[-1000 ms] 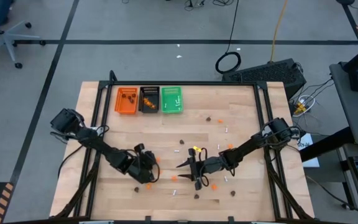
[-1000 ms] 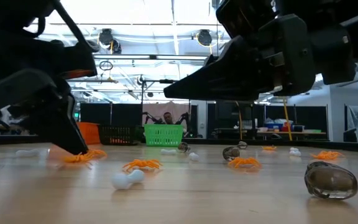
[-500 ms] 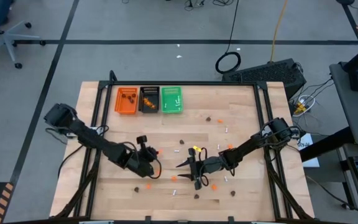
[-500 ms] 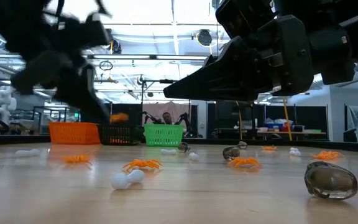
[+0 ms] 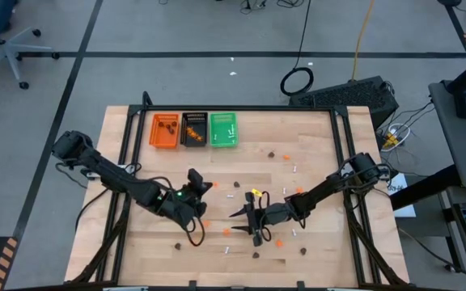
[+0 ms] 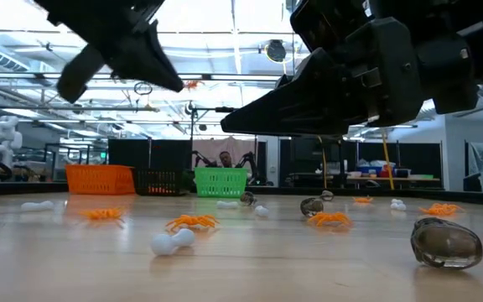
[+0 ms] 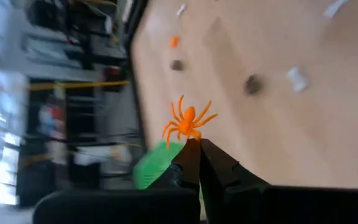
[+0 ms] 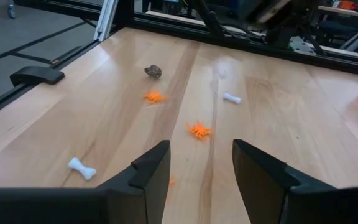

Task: Sort Halloween decoration
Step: Put the orange spider toy into the black bin, then put the black skull toy into the orange bin

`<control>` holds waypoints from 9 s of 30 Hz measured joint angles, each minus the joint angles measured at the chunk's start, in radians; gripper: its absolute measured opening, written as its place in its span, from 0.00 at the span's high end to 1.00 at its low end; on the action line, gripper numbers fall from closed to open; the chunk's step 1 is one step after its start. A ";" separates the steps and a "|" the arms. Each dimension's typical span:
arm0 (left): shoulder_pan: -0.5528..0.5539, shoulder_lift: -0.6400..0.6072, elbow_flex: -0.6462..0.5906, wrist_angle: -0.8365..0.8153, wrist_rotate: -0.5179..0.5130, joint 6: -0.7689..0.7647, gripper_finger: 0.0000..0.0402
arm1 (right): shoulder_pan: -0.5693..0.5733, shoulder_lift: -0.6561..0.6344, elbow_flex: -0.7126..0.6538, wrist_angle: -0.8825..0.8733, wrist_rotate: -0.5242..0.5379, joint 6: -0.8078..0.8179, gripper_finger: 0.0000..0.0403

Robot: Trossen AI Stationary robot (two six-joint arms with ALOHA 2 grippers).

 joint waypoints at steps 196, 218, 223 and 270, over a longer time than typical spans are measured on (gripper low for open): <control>-0.099 -0.072 0.003 -0.118 -0.052 -1.170 0.54 | -0.049 -0.117 0.000 -0.642 -0.109 0.252 0.60; -0.099 -0.071 0.003 -0.118 -0.051 -1.170 0.54 | -0.049 -0.124 0.000 -0.662 -0.137 0.195 0.88; -0.099 -0.071 0.003 -0.118 -0.051 -1.170 0.54 | -0.042 -0.152 -0.004 -0.656 -0.169 0.198 0.88; -0.104 0.026 0.004 0.416 0.277 0.229 0.38 | -0.126 -0.170 -0.001 0.095 -0.247 0.084 0.88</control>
